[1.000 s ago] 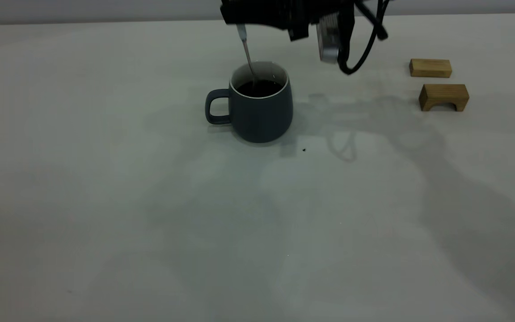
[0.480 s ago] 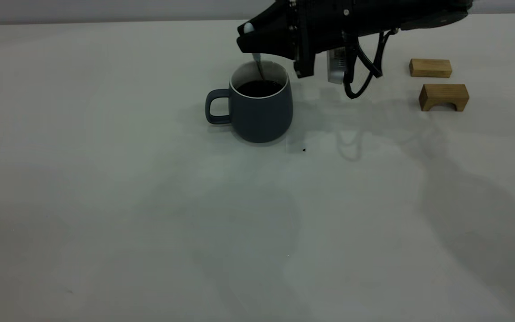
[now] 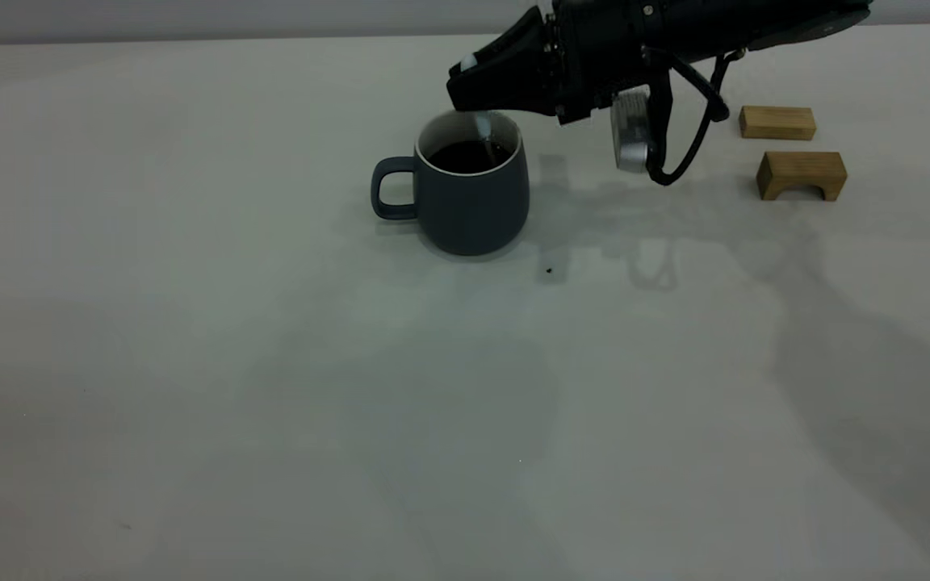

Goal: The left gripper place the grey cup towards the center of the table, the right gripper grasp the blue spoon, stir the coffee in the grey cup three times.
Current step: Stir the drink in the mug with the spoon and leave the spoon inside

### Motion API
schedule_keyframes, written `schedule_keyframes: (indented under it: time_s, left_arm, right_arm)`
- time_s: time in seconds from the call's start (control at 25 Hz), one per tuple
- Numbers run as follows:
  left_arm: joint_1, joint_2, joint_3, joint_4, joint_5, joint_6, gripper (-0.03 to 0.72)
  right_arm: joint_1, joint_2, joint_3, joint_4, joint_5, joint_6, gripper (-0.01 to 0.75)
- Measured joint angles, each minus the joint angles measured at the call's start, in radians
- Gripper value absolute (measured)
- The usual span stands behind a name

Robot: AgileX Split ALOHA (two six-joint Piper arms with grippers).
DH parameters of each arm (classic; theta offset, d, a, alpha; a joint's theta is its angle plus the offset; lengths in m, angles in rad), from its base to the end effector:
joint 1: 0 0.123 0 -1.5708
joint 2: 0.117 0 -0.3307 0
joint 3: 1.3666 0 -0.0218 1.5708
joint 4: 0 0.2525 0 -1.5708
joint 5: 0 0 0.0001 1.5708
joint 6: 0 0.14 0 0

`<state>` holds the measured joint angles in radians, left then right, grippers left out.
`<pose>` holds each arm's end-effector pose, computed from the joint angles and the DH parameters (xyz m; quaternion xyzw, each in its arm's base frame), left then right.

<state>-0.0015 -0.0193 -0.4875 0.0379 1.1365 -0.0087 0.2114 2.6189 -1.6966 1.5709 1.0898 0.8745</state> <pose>-0.0123 0.0048 0.2424 -0.0046 0.8705 0.0164 0.4918 0.4950 0.2332 0.0330 -0.6355 -0.5173 -0.4147 0.3957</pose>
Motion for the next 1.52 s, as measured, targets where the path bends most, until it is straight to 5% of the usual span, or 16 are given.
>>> schedule_keyframes:
  time_s: [0.16,0.6,0.8,1.12,1.52]
  left_arm:
    - [0.0,0.0,0.0,0.0,0.0,0.0,0.591]
    - [0.0,0.0,0.0,0.0,0.0,0.0,0.591]
    - [0.0,0.0,0.0,0.0,0.0,0.0,0.591]
    - [0.0,0.0,0.0,0.0,0.0,0.0,0.591]
    - [0.0,0.0,0.0,0.0,0.0,0.0,0.591]
  right_arm:
    - [-0.001,0.0,0.0,0.005,0.028,0.004,0.135]
    - [-0.001,0.001,0.0,0.073,0.056,-0.525,0.135]
    - [-0.012,0.001,0.0,0.026,0.058,-0.507,0.135]
    - [-0.008,0.001,0.0,-0.03,0.058,-0.112,0.135]
    - [0.027,0.001,0.0,0.046,0.058,-0.445,0.135]
